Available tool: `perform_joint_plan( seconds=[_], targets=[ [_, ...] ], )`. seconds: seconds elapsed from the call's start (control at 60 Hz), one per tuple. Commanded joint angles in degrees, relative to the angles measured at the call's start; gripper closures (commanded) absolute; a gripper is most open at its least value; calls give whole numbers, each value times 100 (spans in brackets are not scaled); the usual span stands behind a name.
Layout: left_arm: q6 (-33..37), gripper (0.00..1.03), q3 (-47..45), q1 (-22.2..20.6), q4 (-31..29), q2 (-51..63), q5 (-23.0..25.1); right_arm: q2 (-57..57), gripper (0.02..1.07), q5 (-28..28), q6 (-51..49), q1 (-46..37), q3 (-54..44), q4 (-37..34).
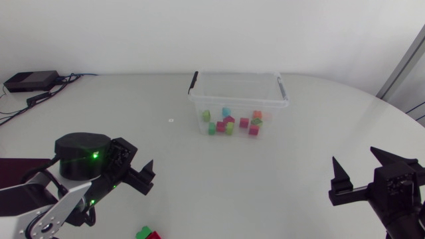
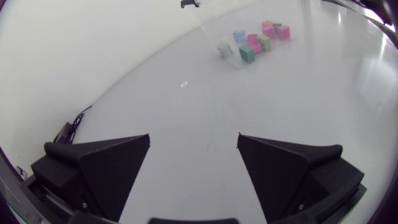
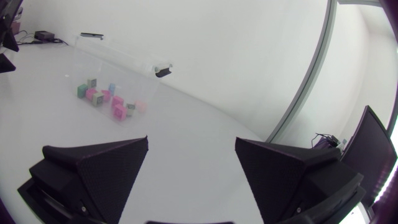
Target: Pick up the duplo bricks and place them in the container
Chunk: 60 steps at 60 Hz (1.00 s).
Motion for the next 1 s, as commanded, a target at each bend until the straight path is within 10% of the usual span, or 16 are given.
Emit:
perform_joint_plan(
  seconds=[0.0,0.5,0.983],
  targets=[
    [-119,5,-253,-70,120,-223,-62,0,6,50,-99,-35,-112,83],
    [-40,5,-1062,-544,-671,-2465,-71,-747,6,-29,358,114,-314,513],
    [-198,5,-991,-360,-1409,-2131,272,-738,6,-38,446,44,-314,487]
  ],
)
